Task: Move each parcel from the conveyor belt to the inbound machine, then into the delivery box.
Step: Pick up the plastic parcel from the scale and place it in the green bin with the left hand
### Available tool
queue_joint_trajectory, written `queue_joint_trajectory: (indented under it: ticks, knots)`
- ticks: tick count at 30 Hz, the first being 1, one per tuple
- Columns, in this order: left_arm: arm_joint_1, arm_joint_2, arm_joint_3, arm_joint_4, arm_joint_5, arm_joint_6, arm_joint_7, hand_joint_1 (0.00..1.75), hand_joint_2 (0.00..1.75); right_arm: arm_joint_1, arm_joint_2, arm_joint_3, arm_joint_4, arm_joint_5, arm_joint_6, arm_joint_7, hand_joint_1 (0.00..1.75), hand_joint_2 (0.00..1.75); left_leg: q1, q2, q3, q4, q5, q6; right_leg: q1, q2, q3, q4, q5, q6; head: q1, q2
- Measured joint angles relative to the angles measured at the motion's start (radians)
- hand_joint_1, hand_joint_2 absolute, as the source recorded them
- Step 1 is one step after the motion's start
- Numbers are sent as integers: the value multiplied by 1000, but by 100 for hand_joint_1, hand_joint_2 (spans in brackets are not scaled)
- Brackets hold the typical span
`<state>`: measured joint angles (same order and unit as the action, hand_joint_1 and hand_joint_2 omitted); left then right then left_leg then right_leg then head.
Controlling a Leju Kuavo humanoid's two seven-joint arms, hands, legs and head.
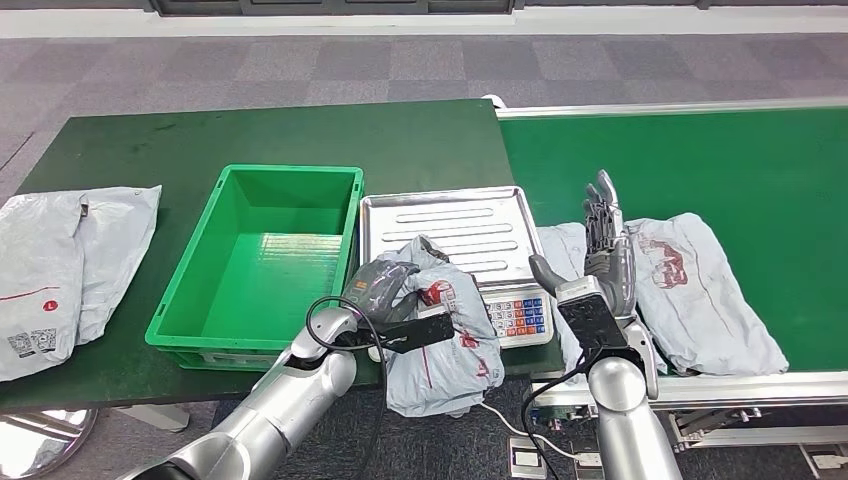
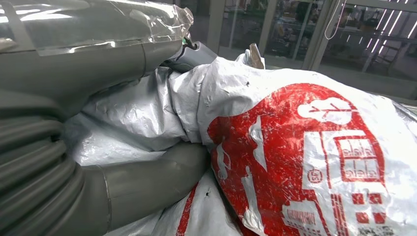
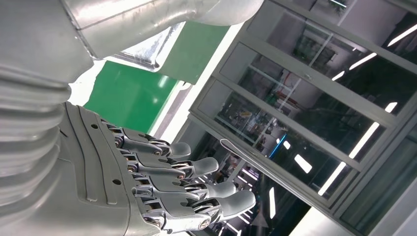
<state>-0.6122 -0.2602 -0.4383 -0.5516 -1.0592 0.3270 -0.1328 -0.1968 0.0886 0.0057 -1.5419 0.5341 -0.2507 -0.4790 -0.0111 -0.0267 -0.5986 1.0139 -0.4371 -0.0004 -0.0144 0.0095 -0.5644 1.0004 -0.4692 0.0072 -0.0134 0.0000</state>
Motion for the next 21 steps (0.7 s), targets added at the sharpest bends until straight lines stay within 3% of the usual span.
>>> queue_joint_trajectory:
  ticks: [21]
  knots:
    - [0,1,1,0,0,0,0,175,175,-4,1,0,0,0,0,0,0,175,0,0,0,0,0,0,0,0,0,0,0,0,0,0]
